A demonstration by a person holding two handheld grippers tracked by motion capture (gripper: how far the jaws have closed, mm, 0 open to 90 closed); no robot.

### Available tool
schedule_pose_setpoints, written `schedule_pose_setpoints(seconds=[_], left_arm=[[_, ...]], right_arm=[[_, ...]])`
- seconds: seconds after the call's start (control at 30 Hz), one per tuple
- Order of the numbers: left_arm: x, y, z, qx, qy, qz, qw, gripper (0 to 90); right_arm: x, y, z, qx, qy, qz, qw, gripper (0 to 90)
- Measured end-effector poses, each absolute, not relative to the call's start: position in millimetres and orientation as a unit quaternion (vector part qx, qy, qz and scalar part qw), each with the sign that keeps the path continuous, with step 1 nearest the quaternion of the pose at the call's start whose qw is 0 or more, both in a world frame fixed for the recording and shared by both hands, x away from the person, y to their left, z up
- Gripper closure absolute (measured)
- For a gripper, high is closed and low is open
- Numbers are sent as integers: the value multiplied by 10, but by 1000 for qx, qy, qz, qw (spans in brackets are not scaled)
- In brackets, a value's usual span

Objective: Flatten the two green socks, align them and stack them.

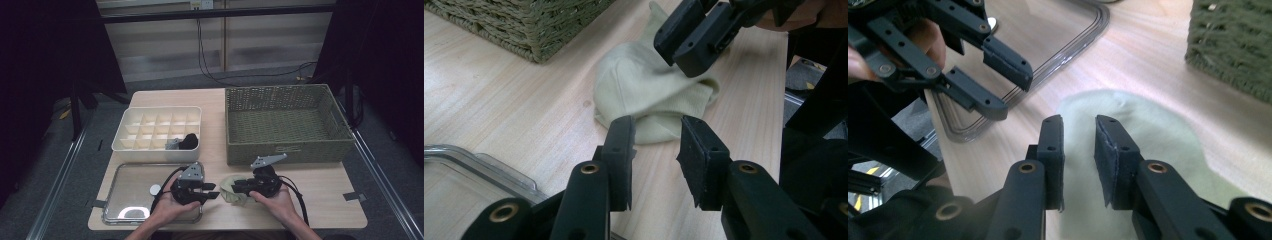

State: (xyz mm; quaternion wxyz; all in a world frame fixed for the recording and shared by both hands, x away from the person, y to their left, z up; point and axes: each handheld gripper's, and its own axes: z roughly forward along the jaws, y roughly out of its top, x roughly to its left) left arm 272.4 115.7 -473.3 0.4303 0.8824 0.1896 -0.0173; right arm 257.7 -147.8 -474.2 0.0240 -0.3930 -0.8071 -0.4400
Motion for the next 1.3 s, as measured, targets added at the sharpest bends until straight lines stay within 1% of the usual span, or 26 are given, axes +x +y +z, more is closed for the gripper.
schedule_pose_setpoints(seconds=[0.13,0.37,0.43,0.5,0.63,0.7,1.03,1.2,1.3], left_arm=[[2735,1151,-4747,884,188,-20,427,665],[2741,1168,-4748,883,190,-18,430,665],[2738,1167,-4747,883,188,-18,429,665],[2735,1166,-4743,884,188,-18,427,665],[2739,1170,-4739,885,186,-19,426,665],[2736,1171,-4739,884,187,-19,427,666],[2734,1120,-4726,880,188,-21,435,673],[2761,1023,-4713,882,179,-20,435,699],[2747,872,-4692,885,160,-24,437,712]], right_arm=[[2603,-1394,-4771,-382,-816,-432,25,733],[2607,-1283,-4937,-367,-838,-404,22,710],[2604,-1269,-4984,-363,-841,-401,17,734],[2614,-1276,-4982,-363,-843,-396,12,793],[2630,-1307,-4986,-371,-836,-405,20,888],[2647,-1341,-4953,-376,-828,-415,25,899],[2593,-1538,-4717,-389,-796,-464,8,900],[2564,-1643,-4688,-400,-786,-471,4,900],[2548,-1736,-4663,-410,-776,-480,1,900]])
